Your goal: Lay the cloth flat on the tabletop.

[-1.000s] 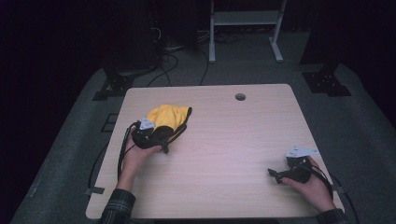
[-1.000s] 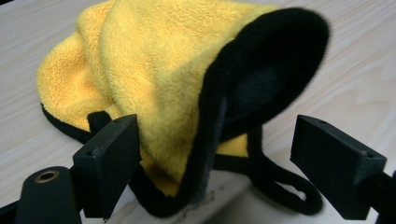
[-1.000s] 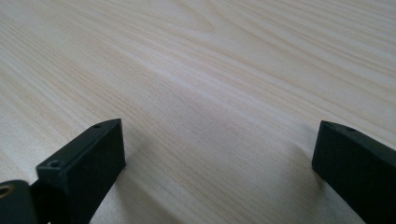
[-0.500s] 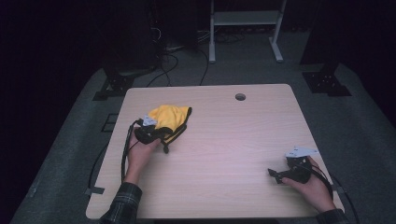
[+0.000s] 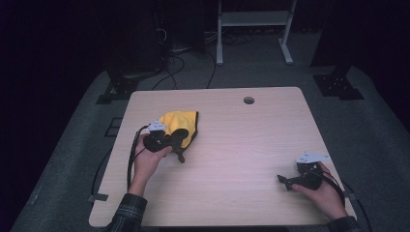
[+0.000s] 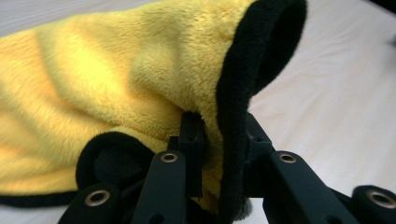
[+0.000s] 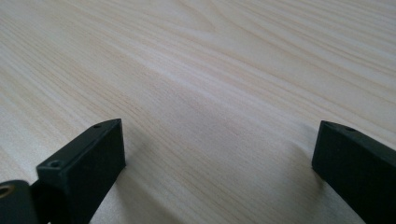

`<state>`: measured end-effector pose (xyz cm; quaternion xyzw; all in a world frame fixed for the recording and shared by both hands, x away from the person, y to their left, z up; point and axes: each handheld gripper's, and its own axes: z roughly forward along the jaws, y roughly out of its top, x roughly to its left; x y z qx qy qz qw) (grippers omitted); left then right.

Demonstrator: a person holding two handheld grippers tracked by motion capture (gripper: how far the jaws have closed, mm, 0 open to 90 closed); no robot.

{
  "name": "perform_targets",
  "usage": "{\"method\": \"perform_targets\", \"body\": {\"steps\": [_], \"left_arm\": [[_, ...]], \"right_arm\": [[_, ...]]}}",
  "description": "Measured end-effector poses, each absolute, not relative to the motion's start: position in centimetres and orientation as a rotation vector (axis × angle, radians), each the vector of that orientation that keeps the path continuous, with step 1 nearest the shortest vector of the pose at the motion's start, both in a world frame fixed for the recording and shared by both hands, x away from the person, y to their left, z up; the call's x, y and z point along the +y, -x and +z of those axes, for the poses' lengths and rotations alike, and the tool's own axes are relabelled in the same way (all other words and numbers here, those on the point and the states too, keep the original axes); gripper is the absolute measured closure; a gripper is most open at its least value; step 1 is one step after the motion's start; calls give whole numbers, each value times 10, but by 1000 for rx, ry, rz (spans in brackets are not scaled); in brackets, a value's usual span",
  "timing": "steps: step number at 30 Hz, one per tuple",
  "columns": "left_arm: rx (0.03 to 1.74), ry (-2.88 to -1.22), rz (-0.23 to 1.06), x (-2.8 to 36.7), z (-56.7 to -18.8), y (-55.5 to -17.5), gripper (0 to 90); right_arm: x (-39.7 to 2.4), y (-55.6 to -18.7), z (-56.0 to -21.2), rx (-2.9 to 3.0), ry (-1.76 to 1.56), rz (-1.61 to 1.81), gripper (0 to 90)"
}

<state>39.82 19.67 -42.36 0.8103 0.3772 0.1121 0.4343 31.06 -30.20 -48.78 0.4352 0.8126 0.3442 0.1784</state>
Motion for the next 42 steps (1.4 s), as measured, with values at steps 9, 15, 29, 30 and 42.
{"method": "perform_targets", "body": {"steps": [9,15,29,30,42], "left_arm": [[828,-2009,137,170,-414,-378,741],[740,-2039,51,146,-412,-363,742],[554,-2090,-116,79,-417,-343,706],[559,-2088,-116,76,-418,-344,694],[594,-2041,-54,90,-412,-350,419]], "right_arm": [[-302,-311,-488,2299,-1230,974,16],[-302,-311,-488,2298,-1230,974,16],[-302,-311,-488,2299,-1230,973,16],[-302,-311,-488,2298,-1230,974,16],[-302,-311,-488,2299,-1230,974,16]]}}
